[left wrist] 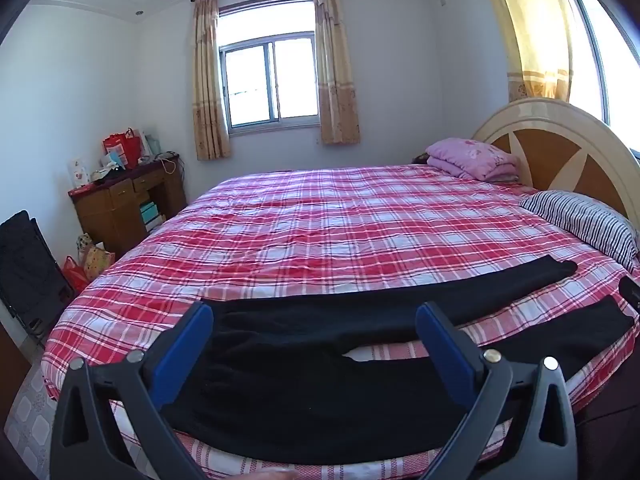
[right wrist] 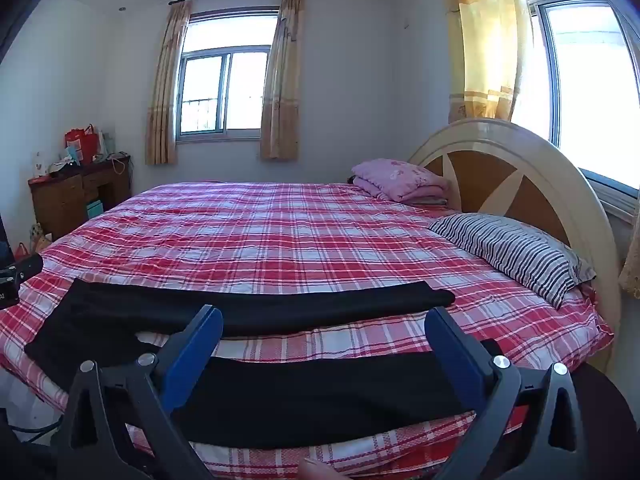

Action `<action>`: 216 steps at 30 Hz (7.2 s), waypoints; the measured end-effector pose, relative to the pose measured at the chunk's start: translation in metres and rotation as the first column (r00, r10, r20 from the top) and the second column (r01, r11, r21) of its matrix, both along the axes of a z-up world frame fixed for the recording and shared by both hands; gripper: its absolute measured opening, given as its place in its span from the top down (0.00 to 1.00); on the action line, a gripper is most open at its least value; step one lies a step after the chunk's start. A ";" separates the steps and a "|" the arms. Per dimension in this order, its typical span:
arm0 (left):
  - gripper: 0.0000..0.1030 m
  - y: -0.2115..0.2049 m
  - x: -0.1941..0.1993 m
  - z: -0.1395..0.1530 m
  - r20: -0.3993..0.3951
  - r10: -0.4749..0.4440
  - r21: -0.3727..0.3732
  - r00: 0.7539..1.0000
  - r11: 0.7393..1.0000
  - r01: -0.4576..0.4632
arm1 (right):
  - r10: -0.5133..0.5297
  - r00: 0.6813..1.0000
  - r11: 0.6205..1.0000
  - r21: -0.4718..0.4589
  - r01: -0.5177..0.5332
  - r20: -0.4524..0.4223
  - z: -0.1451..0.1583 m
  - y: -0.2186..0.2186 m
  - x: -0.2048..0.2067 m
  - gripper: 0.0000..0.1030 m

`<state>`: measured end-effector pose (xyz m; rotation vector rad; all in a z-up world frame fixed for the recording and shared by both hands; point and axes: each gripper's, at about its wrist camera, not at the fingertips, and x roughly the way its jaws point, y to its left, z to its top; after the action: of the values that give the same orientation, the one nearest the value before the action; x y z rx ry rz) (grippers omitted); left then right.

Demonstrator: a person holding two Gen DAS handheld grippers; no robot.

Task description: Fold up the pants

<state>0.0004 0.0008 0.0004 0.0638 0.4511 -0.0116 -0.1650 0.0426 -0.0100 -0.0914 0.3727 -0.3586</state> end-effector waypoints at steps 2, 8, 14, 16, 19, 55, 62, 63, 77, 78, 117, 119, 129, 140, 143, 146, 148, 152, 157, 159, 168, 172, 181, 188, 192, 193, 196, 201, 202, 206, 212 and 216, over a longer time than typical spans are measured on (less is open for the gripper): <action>0.00 0.001 0.001 0.001 0.006 0.009 -0.004 1.000 1.000 -0.009 | 0.004 1.000 1.000 0.004 -0.004 0.000 0.000 0.001 0.001 0.01; 0.00 0.005 0.002 0.000 0.007 -0.008 -0.018 1.000 1.000 0.008 | 0.007 1.000 1.000 0.002 -0.007 -0.003 -0.002 -0.002 -0.003 0.01; 0.00 0.000 0.000 -0.003 0.008 -0.003 -0.003 1.000 1.000 0.003 | 0.000 1.000 1.000 -0.014 -0.001 -0.019 -0.005 0.003 0.005 0.01; 0.00 0.000 0.000 -0.003 0.008 -0.003 -0.005 1.000 1.000 0.003 | 0.001 1.000 1.000 -0.014 -0.001 -0.017 -0.005 0.002 0.004 0.01; 0.00 0.000 0.001 -0.003 0.008 -0.001 -0.005 1.000 1.000 0.001 | -0.001 1.000 1.000 -0.017 0.000 -0.018 -0.005 0.004 0.004 0.01; 0.00 0.005 0.006 -0.009 -0.011 0.011 -0.002 1.000 1.000 -0.011 | -0.002 0.999 1.000 -0.018 0.002 -0.047 -0.010 0.001 0.011 0.01; 0.00 0.005 0.006 -0.010 -0.014 0.010 -0.001 1.000 1.000 -0.010 | -0.002 0.999 1.000 -0.018 0.001 -0.049 -0.011 0.001 0.011 0.01; 0.00 0.005 0.006 -0.010 -0.015 0.010 -0.002 1.000 1.000 -0.010 | -0.002 0.999 1.000 -0.018 0.001 -0.049 -0.011 0.001 0.011 0.01; 0.00 0.005 0.007 -0.013 -0.024 0.009 0.004 1.000 1.000 -0.009 | -0.011 0.998 1.000 -0.021 0.010 -0.063 -0.016 -0.002 0.014 0.01; 0.00 0.005 0.007 -0.013 -0.026 0.009 0.004 1.000 1.000 -0.009 | -0.012 0.998 1.000 -0.020 0.011 -0.063 -0.016 -0.002 0.014 0.01; 0.00 0.081 0.113 -0.090 -0.215 0.125 0.142 0.969 0.985 -0.096 | -0.006 0.963 0.997 0.068 0.025 -0.269 -0.091 -0.064 0.071 0.01; 0.00 0.107 0.129 -0.094 -0.224 0.182 0.173 0.957 0.974 -0.145 | 0.002 0.962 0.993 0.112 0.030 -0.272 -0.093 -0.075 0.074 0.01; 0.00 0.180 0.204 -0.121 -0.327 0.174 0.119 0.929 0.983 -0.142 | -0.010 0.965 0.986 0.157 0.053 -0.261 -0.086 -0.108 0.114 0.01; 0.37 0.189 0.265 -0.168 -0.504 0.012 -0.065 0.864 0.997 -0.052 | -0.012 0.946 0.977 0.196 0.079 -0.323 -0.086 -0.154 0.156 0.28; 0.38 0.185 0.265 -0.170 -0.514 -0.002 -0.043 0.858 0.999 -0.024 | -0.056 0.943 0.977 0.175 0.119 -0.329 -0.080 -0.176 0.162 0.41; 0.39 0.181 0.270 -0.170 -0.530 -0.009 -0.031 0.848 0.999 -0.009 | -0.093 0.935 0.964 0.204 0.171 -0.344 -0.074 -0.205 0.169 0.46; 0.52 0.180 0.273 -0.167 -0.551 -0.047 -0.049 0.833 0.999 0.024 | -0.138 0.931 0.954 0.205 0.216 -0.339 -0.067 -0.229 0.171 0.47; 0.82 0.170 0.275 -0.164 -0.573 -0.097 -0.040 0.814 0.995 0.091 | -0.220 0.917 0.942 0.172 0.289 -0.333 -0.051 -0.268 0.174 0.49; 0.86 0.158 0.274 -0.162 -0.581 -0.090 0.007 0.809 0.993 0.115 | -0.253 0.894 0.916 0.206 0.344 -0.369 -0.051 -0.324 0.190 0.55; 0.86 0.163 0.276 -0.162 -0.589 -0.095 -0.028 0.803 0.995 0.097 | -0.214 0.889 0.913 0.240 0.329 -0.405 -0.059 -0.341 0.206 0.55; 0.86 0.165 0.279 -0.166 -0.595 -0.087 -0.054 0.799 0.996 0.068 | -0.110 0.866 0.926 0.268 0.268 -0.487 -0.090 -0.364 0.276 0.55; 0.86 0.164 0.280 -0.167 -0.594 -0.078 -0.042 0.801 0.997 0.066 | -0.046 0.844 0.902 0.341 0.265 -0.535 -0.112 -0.373 0.294 0.56; 0.86 0.163 0.283 -0.167 -0.582 -0.104 -0.048 0.807 0.994 0.094 | -0.025 0.837 0.932 0.289 0.217 -0.547 -0.104 -0.354 0.289 0.95; 0.87 0.175 0.278 -0.146 -0.521 -0.123 -0.108 0.845 0.991 0.077 | -0.054 0.889 0.955 0.235 0.179 -0.456 -0.062 -0.338 0.266 0.95; 0.87 0.180 0.268 -0.129 -0.454 -0.162 -0.159 0.876 0.982 0.099 | -0.051 0.926 0.964 0.223 0.143 -0.374 -0.031 -0.323 0.244 0.95; 0.87 0.180 0.266 -0.126 -0.442 -0.166 -0.163 0.881 0.981 0.103 | -0.049 0.934 0.966 0.220 0.135 -0.355 -0.024 -0.319 0.238 0.95; 0.87 0.182 0.256 -0.115 -0.397 -0.180 -0.187 0.900 0.976 0.113 | -0.044 0.953 0.970 0.217 0.113 -0.298 -0.007 -0.310 0.218 0.95; 0.87 0.185 0.241 -0.098 -0.333 -0.195 -0.204 0.922 0.970 0.131 | -0.034 0.976 0.975 0.207 0.080 -0.216 0.014 -0.296 0.177 0.95; 0.87 0.187 0.236 -0.094 -0.315 -0.201 -0.213 0.928 0.967 0.137 | -0.033 0.979 0.976 0.205 0.075 -0.201 0.017 -0.297 0.167 0.95; 0.87 0.199 0.218 -0.086 -0.257 -0.214 -0.239 0.942 0.959 0.153 | -0.029 0.989 0.977 0.205 0.058 -0.144 0.024 -0.304 0.124 0.95; 0.87 0.207 0.185 -0.087 -0.195 -0.245 -0.282 0.950 0.942 0.185 | -0.047 0.995 0.964 0.257 0.069 -0.092 0.011 -0.320 0.068 0.95; 0.87 0.212 0.161 -0.097 -0.179 -0.260 -0.302 0.949 0.932 0.199 | -0.054 0.995 0.952 0.298 0.076 -0.079 -0.008 -0.330 0.036 0.95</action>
<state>0.1615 0.2124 -0.0961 -0.1667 0.6547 -0.3176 -0.1288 -0.2870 -0.0184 0.2081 0.4964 -0.3605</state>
